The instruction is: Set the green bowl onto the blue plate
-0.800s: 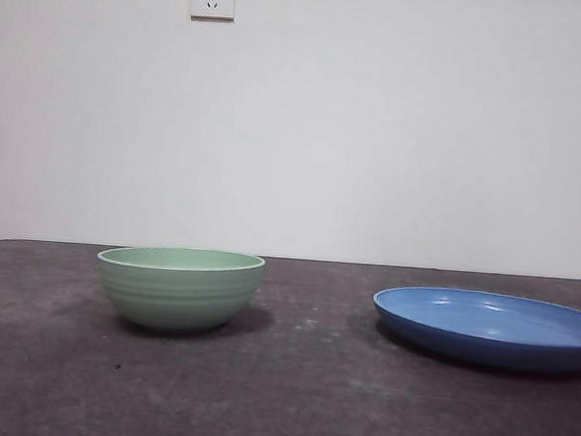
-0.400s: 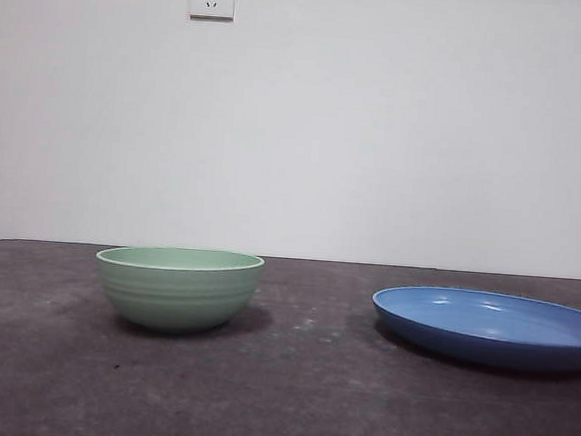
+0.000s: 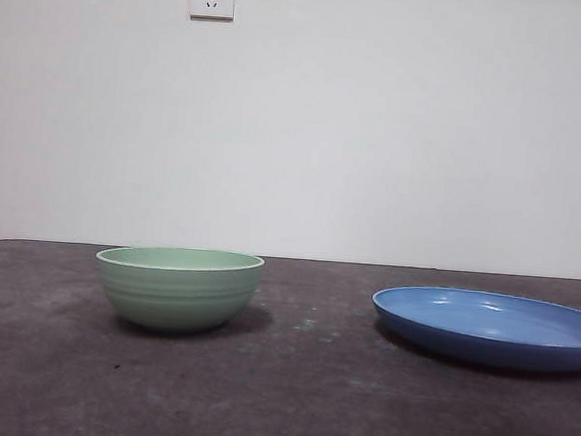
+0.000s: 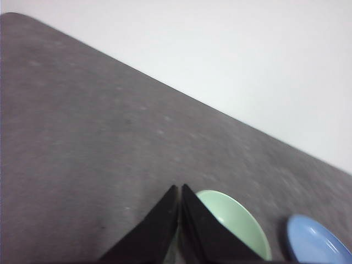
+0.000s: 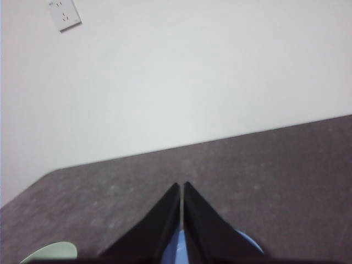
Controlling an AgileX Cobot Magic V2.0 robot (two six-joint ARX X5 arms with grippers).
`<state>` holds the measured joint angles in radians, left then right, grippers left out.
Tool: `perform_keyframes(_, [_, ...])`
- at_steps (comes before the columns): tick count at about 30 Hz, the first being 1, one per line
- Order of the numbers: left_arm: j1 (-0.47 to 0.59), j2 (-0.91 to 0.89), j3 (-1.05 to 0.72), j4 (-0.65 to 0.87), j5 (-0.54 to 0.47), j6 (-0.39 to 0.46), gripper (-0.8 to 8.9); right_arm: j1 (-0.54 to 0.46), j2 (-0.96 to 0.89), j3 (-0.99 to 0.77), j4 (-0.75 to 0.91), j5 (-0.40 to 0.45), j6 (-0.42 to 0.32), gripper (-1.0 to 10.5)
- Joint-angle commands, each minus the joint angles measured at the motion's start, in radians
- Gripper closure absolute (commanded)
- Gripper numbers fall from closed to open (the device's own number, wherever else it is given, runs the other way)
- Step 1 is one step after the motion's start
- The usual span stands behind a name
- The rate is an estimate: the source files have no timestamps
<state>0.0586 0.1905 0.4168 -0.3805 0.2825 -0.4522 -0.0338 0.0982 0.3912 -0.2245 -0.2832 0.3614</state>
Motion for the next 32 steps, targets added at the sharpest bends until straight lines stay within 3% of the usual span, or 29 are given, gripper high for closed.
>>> perform_keyframes(1, [0.002, 0.080, 0.090, -0.039, 0.046, 0.098, 8.04, -0.001, 0.074, 0.091, -0.074, 0.003, -0.057, 9.4])
perform_keyframes(6, [0.001, 0.238, 0.227, -0.151, 0.132, 0.199, 8.04, 0.000, 0.229, 0.246, -0.257, -0.029, -0.151, 9.4])
perform_keyframes(13, [-0.024, 0.430, 0.371, -0.317, 0.269, 0.327, 8.04, 0.000, 0.457, 0.436, -0.500, -0.145, -0.282, 9.4])
perform_keyframes(20, [-0.098, 0.537, 0.470, -0.481, 0.278, 0.427, 8.04, 0.040, 0.615, 0.556, -0.716, -0.200, -0.375, 9.4])
perform_keyframes(29, [-0.156, 0.560, 0.481, -0.523, 0.277, 0.453, 8.03, 0.115, 0.652, 0.573, -0.827, -0.198, -0.404, 9.4])
perform_keyframes(32, [-0.156, 0.560, 0.481, -0.524, 0.277, 0.452, 7.12, 0.117, 0.652, 0.573, -0.827, -0.196, -0.402, 8.9])
